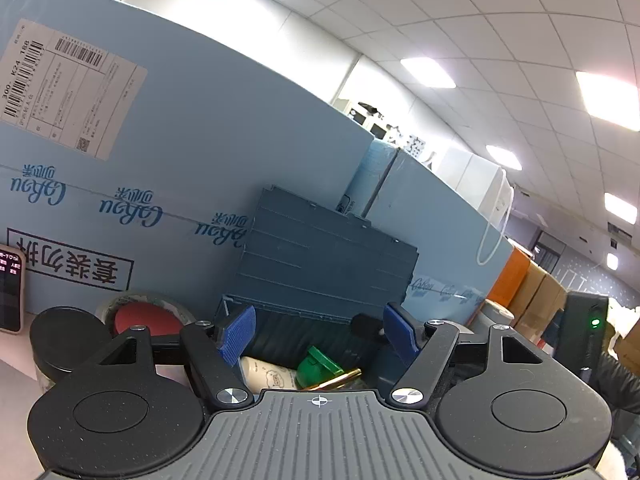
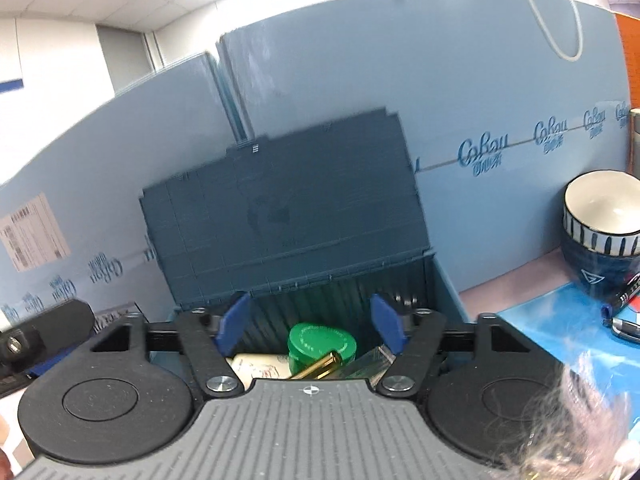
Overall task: Organize rigid objects
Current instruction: 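Withdraw the right tool and move it toward the light-blue marker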
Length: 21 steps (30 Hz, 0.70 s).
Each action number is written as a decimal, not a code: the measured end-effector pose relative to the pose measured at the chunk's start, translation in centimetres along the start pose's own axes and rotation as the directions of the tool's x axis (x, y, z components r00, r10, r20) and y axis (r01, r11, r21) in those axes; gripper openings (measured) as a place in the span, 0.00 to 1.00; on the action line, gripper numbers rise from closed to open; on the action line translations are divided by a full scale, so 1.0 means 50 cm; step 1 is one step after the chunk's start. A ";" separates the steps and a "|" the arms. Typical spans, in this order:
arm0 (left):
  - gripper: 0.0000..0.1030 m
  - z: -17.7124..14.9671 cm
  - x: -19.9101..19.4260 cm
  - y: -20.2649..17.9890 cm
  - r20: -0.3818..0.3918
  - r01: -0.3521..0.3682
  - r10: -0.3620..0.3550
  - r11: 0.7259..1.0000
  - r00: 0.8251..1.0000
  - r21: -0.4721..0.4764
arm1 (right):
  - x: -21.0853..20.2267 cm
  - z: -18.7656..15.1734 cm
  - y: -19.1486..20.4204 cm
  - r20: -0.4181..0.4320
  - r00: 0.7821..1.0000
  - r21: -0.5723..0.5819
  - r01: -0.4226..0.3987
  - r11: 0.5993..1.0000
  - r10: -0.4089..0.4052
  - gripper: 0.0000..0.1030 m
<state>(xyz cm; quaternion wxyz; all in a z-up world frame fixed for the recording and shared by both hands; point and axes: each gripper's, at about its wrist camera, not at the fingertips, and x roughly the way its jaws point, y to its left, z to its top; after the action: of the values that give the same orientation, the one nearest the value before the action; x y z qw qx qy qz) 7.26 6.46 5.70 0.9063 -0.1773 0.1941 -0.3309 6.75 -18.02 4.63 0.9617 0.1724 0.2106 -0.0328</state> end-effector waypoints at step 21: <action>0.81 0.000 -0.017 -0.051 -0.004 0.085 -0.085 0.995 0.996 0.049 | -0.219 0.026 -0.058 0.224 0.973 0.027 -0.059 0.998 0.052 0.90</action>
<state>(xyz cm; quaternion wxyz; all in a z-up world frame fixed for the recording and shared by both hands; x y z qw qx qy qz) 5.31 5.21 7.05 0.8954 -0.1626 0.1789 -0.3738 -3.08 -21.28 9.37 0.9768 0.1896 0.0956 -0.0286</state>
